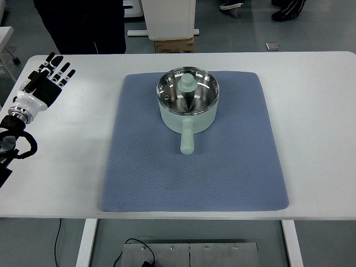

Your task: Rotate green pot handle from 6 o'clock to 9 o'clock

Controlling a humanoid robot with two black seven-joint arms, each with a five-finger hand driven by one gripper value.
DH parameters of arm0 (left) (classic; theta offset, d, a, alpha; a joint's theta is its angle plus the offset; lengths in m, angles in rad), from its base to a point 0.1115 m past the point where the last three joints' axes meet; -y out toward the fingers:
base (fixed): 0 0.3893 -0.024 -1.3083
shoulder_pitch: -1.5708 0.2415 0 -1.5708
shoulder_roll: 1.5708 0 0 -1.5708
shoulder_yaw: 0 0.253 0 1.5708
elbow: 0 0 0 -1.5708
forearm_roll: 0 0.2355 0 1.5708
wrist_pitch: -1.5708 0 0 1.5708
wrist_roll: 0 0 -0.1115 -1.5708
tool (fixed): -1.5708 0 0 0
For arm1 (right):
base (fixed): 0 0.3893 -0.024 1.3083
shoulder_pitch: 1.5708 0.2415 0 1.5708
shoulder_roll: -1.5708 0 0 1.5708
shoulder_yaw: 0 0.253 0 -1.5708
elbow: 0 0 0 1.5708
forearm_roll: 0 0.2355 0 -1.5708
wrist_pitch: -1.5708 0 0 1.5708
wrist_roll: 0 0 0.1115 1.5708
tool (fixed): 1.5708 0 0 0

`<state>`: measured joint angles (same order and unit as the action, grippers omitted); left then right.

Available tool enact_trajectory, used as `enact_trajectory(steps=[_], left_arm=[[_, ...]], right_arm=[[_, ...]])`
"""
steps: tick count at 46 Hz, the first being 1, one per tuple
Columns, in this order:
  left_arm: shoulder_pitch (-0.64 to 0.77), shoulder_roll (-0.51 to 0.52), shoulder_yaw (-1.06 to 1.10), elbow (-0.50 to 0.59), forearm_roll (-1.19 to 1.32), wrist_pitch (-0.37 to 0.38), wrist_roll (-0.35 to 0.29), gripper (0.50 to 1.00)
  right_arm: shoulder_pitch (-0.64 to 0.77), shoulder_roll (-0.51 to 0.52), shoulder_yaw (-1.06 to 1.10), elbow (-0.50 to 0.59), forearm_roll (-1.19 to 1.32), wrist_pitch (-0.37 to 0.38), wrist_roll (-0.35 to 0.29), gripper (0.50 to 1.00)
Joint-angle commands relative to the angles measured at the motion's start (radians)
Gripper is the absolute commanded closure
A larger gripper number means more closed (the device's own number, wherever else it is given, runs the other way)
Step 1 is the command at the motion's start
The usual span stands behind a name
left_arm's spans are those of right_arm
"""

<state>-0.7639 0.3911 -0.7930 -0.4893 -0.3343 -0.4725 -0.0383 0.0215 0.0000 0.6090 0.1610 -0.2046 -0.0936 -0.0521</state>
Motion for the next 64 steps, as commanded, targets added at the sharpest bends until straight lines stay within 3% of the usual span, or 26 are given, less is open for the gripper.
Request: enact_trajectory(steps=[1, 31, 42, 48, 64], left_arm=[[0.0, 0.0, 0.0, 0.0, 0.0, 0.009, 0.0, 0.5], [-0.012, 0.011, 0.006, -0.017, 0.005, 0.005, 0.008, 0.5], [-0.161, 0.094, 0.014, -0.149, 0.113, 0.0, 0.012, 0.5], [-0.222, 0.091, 0.026, -0.195, 0.207, -0.002, 0.012, 0.5], [-0.4, 0.041, 0.333, -0.494, 0.388, -0.006, 0.012, 0.5]], right_arm=[[0.0, 0.0, 0.0, 0.0, -0.001, 0.0, 0.0, 0.5], [0.0, 0.0, 0.0, 0.0, -0.001, 0.0, 0.0, 0.5], [0.0, 0.0, 0.0, 0.0, -0.001, 0.0, 0.0, 0.5], [0.0, 0.0, 0.0, 0.0, -0.001, 0.0, 0.0, 0.5], [0.0, 0.0, 0.0, 0.0, 0.001, 0.0, 0.0, 0.5]])
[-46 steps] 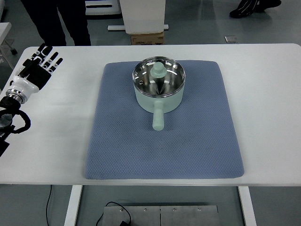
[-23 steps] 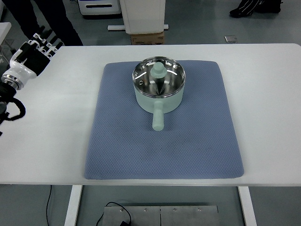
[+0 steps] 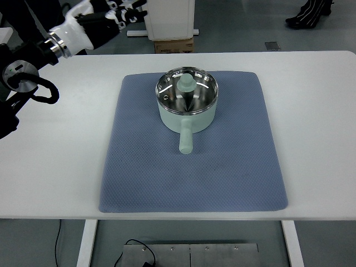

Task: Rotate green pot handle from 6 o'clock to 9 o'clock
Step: 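Reach the left hand over the mat toward the green pot handle, then lower the left hand onto the green handle nearest the robot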

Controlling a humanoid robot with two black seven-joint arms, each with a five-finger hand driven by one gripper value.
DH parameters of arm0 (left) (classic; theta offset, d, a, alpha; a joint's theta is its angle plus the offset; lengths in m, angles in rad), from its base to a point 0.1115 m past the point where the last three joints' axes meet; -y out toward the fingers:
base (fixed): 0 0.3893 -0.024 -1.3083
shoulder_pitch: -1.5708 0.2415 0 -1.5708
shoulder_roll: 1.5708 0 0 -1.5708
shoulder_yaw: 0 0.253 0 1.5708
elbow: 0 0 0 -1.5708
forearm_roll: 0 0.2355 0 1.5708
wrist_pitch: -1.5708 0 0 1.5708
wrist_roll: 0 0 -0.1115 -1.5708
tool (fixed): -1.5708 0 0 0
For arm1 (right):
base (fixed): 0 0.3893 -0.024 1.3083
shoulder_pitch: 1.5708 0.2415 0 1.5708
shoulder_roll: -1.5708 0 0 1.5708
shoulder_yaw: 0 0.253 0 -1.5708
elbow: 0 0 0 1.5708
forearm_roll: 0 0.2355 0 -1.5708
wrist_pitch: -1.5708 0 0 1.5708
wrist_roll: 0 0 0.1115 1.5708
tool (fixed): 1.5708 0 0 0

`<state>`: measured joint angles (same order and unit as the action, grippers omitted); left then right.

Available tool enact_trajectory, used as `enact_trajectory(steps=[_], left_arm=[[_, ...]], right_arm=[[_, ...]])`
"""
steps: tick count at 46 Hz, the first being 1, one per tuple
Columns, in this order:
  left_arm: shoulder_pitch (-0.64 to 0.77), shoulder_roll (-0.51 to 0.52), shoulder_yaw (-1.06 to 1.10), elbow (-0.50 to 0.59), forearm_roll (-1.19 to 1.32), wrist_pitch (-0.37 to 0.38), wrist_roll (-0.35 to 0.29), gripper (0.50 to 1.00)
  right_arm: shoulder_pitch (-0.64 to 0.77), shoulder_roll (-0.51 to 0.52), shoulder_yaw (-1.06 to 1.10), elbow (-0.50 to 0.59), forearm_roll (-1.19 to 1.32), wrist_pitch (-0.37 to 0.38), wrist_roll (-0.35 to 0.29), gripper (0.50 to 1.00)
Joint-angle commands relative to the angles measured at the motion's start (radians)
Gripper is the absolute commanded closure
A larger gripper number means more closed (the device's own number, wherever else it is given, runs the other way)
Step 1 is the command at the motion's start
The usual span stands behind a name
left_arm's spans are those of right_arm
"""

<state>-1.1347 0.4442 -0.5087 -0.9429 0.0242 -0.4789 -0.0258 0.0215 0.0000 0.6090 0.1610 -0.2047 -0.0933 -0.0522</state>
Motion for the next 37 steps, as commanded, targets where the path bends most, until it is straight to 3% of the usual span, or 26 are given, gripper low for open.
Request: enact_trajectory(steps=[1, 9, 17, 27, 37], left_arm=[[-0.037, -0.016, 0.062, -0.053, 0.04, 0.0, 0.0, 0.5], [-0.074, -0.084, 0.144, -0.097, 0.151, -0.039, 0.006, 0.5], [-0.076, -0.122, 0.19, -0.171, 0.235, -0.132, 0.093, 0.5], [-0.094, -0.127, 0.28, -0.218, 0.309, -0.132, 0.162, 0.5], [-0.094, -0.128, 0.315, -0.215, 0.399, -0.132, 0.17, 0.5]], right_arm=[[0.0, 0.0, 0.0, 0.0, 0.001, 0.0, 0.0, 0.5], [0.0, 0.0, 0.0, 0.0, -0.001, 0.0, 0.0, 0.5], [0.0, 0.0, 0.0, 0.0, 0.001, 0.0, 0.0, 0.5], [0.0, 0.0, 0.0, -0.001, -0.001, 0.0, 0.0, 0.5], [0.0, 0.0, 0.0, 0.0, 0.001, 0.0, 0.0, 0.5]])
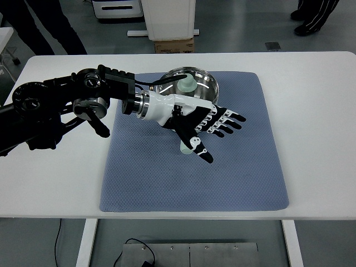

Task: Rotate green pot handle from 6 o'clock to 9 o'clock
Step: 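Lower the left hand onto the green handle nearest the robot, then push the handle with the left hand, swinging it toward the left arm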

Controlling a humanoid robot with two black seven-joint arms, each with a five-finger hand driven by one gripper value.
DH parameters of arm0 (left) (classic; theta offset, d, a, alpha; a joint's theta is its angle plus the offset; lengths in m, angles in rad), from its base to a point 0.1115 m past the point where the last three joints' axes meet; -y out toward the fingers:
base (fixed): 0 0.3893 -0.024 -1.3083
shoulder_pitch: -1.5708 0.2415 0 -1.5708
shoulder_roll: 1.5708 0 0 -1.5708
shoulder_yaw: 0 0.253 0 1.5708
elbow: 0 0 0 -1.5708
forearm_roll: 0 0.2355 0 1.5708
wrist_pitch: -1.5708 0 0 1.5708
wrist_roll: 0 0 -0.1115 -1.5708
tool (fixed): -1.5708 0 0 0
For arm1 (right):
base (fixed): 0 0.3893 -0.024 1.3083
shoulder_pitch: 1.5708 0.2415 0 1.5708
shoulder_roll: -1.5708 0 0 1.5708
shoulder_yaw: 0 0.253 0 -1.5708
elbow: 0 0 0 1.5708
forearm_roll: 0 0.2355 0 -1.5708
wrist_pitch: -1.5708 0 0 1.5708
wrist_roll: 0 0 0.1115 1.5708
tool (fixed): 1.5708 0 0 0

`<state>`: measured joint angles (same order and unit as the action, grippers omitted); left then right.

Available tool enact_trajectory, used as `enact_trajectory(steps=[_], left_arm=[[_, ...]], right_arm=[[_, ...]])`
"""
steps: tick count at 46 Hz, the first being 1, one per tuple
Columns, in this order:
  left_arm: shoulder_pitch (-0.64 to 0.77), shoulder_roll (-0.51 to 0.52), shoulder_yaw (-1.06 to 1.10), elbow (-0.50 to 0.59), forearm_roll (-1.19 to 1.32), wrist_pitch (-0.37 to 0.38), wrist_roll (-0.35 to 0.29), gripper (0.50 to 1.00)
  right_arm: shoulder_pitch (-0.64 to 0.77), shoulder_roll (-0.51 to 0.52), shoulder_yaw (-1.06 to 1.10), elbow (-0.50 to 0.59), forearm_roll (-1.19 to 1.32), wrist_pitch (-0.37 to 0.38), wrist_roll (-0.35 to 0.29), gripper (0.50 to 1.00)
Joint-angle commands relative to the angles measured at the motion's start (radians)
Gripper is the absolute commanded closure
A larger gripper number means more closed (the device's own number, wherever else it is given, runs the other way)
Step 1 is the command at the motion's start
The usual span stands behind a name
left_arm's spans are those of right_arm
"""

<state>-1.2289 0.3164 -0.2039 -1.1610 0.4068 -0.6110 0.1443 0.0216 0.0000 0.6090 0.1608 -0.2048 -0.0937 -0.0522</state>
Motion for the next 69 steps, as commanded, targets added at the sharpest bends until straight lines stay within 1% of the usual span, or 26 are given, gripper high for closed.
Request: enact_trajectory(steps=[1, 20, 23, 39, 47, 51, 57, 69], left_arm=[[-0.001, 0.0, 0.015, 0.003, 0.021, 0.0, 0.0, 0.5], [-0.072, 0.015, 0.109, 0.004, 0.05, 0.0, 0.005, 0.5], [-0.073, 0.016, 0.11, 0.006, 0.069, 0.0, 0.014, 0.5], [-0.077, 0.024, 0.161, 0.006, 0.079, 0.0, 0.014, 0.5], [-0.09, 0.049, 0.164, 0.006, 0.079, 0.0, 0.057, 0.5], [-0.104, 0.055, 0.166, 0.006, 0.079, 0.0, 0.066, 0.5], [-0.11, 0.078, 0.167, 0.006, 0.102, 0.0, 0.069, 0.5], [-0.11, 0.092, 0.175, 0.003, 0.119, 0.0, 0.069, 0.5]], right_arm=[[0.0, 0.0, 0.0, 0.0, -0.001, 0.0, 0.0, 0.5], [0.0, 0.0, 0.0, 0.0, 0.001, 0.0, 0.0, 0.5], [0.0, 0.0, 0.0, 0.0, 0.001, 0.0, 0.0, 0.5], [-0.002, 0.0, 0.0, 0.0, 0.001, 0.0, 0.0, 0.5], [0.0, 0.0, 0.0, 0.0, -0.001, 0.0, 0.0, 0.5], [0.0, 0.0, 0.0, 0.0, 0.001, 0.0, 0.0, 0.5], [0.0, 0.0, 0.0, 0.0, -0.001, 0.0, 0.0, 0.5], [0.0, 0.0, 0.0, 0.0, 0.001, 0.0, 0.0, 0.5]])
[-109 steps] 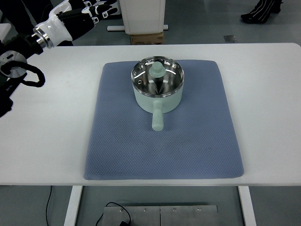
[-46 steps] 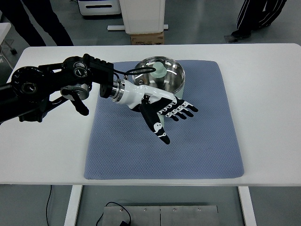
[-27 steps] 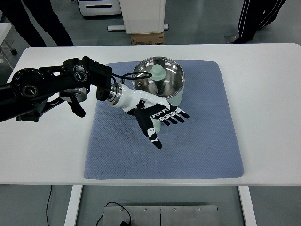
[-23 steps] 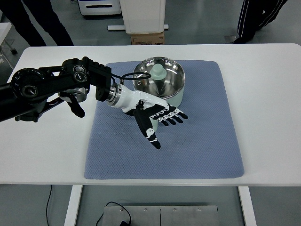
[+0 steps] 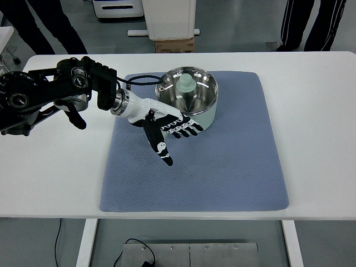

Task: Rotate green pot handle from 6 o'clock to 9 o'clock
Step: 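Push the handle with the left hand, swinging it toward the left arm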

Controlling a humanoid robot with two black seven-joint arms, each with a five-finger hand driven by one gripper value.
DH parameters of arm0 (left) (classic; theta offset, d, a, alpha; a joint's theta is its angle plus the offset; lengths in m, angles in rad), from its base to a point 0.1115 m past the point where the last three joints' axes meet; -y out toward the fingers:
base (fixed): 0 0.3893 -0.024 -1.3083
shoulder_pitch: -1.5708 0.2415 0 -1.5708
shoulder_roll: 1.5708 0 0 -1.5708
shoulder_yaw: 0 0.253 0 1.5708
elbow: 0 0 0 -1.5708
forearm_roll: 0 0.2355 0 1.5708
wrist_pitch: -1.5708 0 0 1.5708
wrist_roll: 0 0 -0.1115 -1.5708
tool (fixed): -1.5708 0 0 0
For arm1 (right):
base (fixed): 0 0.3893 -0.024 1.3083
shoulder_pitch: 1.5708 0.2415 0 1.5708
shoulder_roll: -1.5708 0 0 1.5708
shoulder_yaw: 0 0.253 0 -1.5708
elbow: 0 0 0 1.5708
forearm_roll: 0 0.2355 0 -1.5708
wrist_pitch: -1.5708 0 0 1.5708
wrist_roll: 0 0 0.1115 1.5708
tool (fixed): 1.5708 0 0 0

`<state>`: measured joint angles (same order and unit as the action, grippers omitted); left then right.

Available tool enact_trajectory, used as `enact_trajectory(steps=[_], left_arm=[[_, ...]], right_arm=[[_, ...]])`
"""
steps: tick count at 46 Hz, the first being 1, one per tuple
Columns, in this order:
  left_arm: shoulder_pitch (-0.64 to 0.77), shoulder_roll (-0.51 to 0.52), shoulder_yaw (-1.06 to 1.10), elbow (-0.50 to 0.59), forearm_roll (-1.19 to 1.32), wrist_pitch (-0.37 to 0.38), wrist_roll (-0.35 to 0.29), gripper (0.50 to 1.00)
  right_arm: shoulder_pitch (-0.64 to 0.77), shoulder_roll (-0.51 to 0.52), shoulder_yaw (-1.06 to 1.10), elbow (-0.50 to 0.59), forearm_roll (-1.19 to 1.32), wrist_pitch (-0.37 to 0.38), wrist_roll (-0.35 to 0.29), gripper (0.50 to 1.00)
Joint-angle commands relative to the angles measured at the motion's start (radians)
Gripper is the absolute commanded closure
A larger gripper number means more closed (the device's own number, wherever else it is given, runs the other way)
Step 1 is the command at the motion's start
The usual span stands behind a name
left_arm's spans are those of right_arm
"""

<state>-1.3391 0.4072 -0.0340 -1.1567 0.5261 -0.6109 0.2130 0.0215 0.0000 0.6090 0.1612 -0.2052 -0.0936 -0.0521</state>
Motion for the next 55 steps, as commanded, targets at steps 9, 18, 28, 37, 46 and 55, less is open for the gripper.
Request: enact_trajectory(steps=[9, 18, 28, 37, 46, 55], left_arm=[[-0.002, 0.015, 0.005, -0.005, 0.0, 0.0, 0.0, 0.5], [0.0, 0.045, 0.005, -0.005, 0.014, 0.0, 0.0, 0.5], [0.012, 0.094, 0.005, -0.003, 0.026, 0.0, -0.001, 0.5], [0.032, 0.127, 0.005, -0.003, 0.028, 0.0, 0.0, 0.5], [0.035, 0.151, 0.005, 0.0, 0.029, 0.0, 0.0, 0.5], [0.037, 0.177, 0.005, 0.012, 0.038, 0.0, -0.001, 0.5]], right_arm=[[0.0, 0.0, 0.0, 0.0, 0.001, 0.0, 0.0, 0.5], [0.0, 0.0, 0.0, 0.0, 0.001, 0.0, 0.0, 0.5], [0.0, 0.0, 0.0, 0.0, 0.0, 0.0, 0.0, 0.5], [0.0, 0.0, 0.0, 0.0, 0.001, 0.0, 0.0, 0.5], [0.0, 0.0, 0.0, 0.0, 0.0, 0.0, 0.0, 0.5], [0.0, 0.0, 0.0, 0.0, 0.001, 0.0, 0.0, 0.5]])
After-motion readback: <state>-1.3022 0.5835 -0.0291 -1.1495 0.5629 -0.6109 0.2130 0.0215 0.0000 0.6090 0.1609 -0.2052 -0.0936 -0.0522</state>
